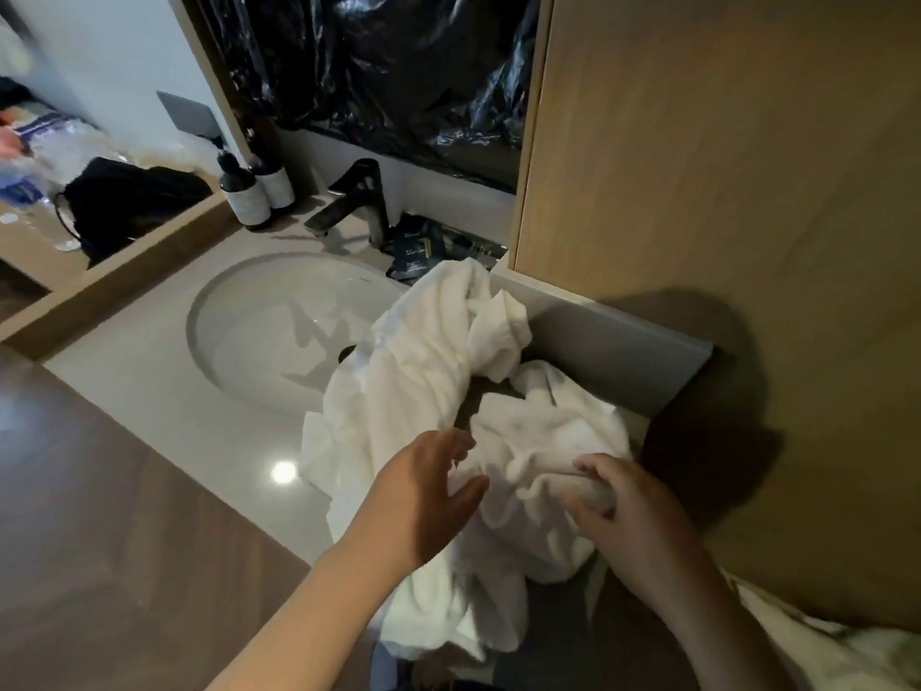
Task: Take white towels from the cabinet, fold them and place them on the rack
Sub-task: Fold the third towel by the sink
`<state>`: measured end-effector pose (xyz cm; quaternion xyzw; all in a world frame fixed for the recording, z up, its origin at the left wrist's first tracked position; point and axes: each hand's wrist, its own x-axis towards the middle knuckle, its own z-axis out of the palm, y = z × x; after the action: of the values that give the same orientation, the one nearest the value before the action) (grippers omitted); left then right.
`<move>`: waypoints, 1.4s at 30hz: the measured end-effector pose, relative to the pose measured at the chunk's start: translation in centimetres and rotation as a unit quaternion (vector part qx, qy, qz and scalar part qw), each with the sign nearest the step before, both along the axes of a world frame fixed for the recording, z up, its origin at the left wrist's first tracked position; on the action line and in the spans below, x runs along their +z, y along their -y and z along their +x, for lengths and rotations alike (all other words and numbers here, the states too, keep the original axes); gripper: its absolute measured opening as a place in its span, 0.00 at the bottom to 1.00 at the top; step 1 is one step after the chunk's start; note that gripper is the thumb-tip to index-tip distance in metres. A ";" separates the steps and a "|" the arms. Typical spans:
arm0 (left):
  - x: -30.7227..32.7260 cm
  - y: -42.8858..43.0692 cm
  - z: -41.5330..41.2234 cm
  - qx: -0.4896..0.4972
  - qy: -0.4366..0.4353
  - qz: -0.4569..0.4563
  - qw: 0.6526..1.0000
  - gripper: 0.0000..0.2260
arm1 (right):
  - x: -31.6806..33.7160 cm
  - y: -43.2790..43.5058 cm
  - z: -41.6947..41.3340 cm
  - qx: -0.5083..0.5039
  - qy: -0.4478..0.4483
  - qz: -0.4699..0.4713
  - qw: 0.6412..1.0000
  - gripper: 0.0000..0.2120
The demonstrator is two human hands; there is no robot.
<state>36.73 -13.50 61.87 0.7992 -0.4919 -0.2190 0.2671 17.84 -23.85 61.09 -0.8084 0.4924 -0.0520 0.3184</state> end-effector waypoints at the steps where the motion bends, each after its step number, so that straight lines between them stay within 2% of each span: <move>1: -0.1 -0.1 0.1 -0.011 0.003 0.005 1.000 0.17 | 0.0 -0.4 0.0 -0.009 -0.002 0.014 1.000 0.18; 6: -0.6 -1.1 1.2 -0.047 -0.007 0.014 0.999 0.16 | -0.5 -2.4 0.8 -0.025 0.012 0.049 0.998 0.15; 10: -0.6 -1.8 2.5 -0.056 -0.010 0.004 0.998 0.14 | -1.9 -4.3 2.9 -0.036 0.007 0.087 0.996 0.19; 12: -0.6 -2.2 3.2 -0.058 -0.010 -0.003 0.998 0.13 | -2.8 -5.0 3.7 -0.033 0.016 0.093 0.995 0.17; 15: -0.8 -3.0 3.8 -0.054 -0.003 -0.014 0.998 0.12 | -3.7 -5.4 4.4 -0.038 0.010 0.075 0.996 0.11; 19: -1.2 -3.8 4.3 -0.035 -0.001 -0.037 0.999 0.12 | -4.2 -5.0 4.4 -0.027 -0.001 0.028 0.999 0.09; 23: -1.4 -3.7 4.6 -0.067 0.004 -0.017 0.998 0.14 | -3.5 -4.8 3.5 -0.047 0.063 -0.012 0.997 0.13; 26: -1.3 -3.3 4.5 -0.085 0.002 -0.004 0.996 0.19 | -1.7 -4.6 2.8 -0.066 0.126 0.014 0.990 0.09; 28: -1.1 -3.0 4.1 -0.101 -0.020 0.015 0.995 0.26 | -0.3 -4.2 2.3 -0.078 0.152 0.026 0.985 0.07; 32: -1.0 -2.6 2.7 -0.126 -0.061 0.049 0.989 0.36 | 2.3 -3.1 1.6 -0.097 0.195 0.033 0.975 0.11; 34: -0.8 -2.3 1.7 -0.118 -0.111 0.053 0.985 0.40 | 3.2 -2.7 1.3 -0.097 0.218 0.028 0.971 0.13; 37: -0.4 -1.7 0.8 -0.101 -0.210 0.024 0.972 0.39 | 4.1 -2.6 1.3 -0.083 0.236 0.038 0.968 0.12; 42: 0.4 -1.1 -0.1 -0.095 -0.248 -0.015 0.964 0.35 | 4.7 -2.4 1.6 -0.086 0.274 0.046 0.957 0.10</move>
<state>36.67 -12.40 62.28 0.6652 -0.4873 -0.4271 0.3710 19.45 -21.41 65.79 -0.7020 0.4559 -0.2758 0.4725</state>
